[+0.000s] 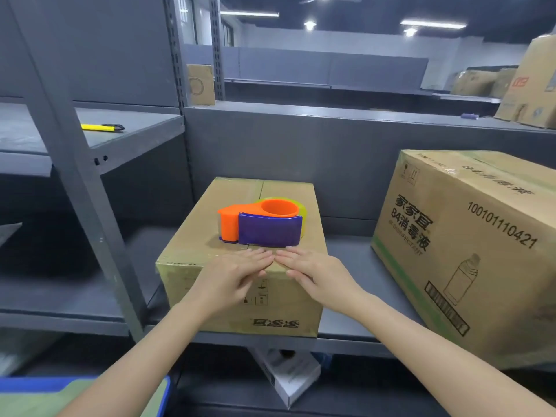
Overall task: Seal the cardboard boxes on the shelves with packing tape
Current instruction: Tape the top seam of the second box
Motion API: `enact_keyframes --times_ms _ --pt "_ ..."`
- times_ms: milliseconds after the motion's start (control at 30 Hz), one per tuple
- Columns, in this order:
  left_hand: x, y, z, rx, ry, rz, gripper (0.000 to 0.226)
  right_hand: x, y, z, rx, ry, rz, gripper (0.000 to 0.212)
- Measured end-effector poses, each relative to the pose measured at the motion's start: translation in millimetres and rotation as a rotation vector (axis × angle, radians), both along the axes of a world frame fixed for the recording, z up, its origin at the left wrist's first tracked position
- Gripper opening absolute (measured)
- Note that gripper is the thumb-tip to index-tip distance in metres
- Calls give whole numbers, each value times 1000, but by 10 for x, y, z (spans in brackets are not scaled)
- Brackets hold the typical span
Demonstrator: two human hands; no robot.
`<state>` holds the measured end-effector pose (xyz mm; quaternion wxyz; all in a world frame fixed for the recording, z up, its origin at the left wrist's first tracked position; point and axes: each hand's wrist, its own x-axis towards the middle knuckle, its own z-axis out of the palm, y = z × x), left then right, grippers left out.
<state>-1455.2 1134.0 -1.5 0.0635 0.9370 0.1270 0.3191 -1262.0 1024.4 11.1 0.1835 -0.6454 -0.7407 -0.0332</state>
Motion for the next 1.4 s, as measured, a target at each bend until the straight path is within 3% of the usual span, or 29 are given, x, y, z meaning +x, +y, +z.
enact_keyframes --times_ms 300,600,767,867,1000,1133,1267,1400 --pt "-1 -49 30 -63 -16 33 33 -76 -48 5 91 42 -21 36" --pt "20 -80 81 -100 -19 63 29 -84 -42 -16 86 -48 -31 38" --pt "13 -97 130 -216 -46 57 28 -83 -59 12 71 -10 -33 39" --pt "-2 -93 196 -203 -94 96 22 -116 -65 106 190 98 -60 32" --pt "-38 -113 290 -171 -154 126 21 -153 61 329 438 -13 -135 32" --pt "-29 -90 392 -104 -222 140 26 -176 286 512 270 -92 -170 50" --pt "32 -40 477 -58 -198 138 31 -211 418 516 74 -83 -184 51" --pt "89 -3 472 17 -116 160 38 -216 409 479 73 -96 -201 49"
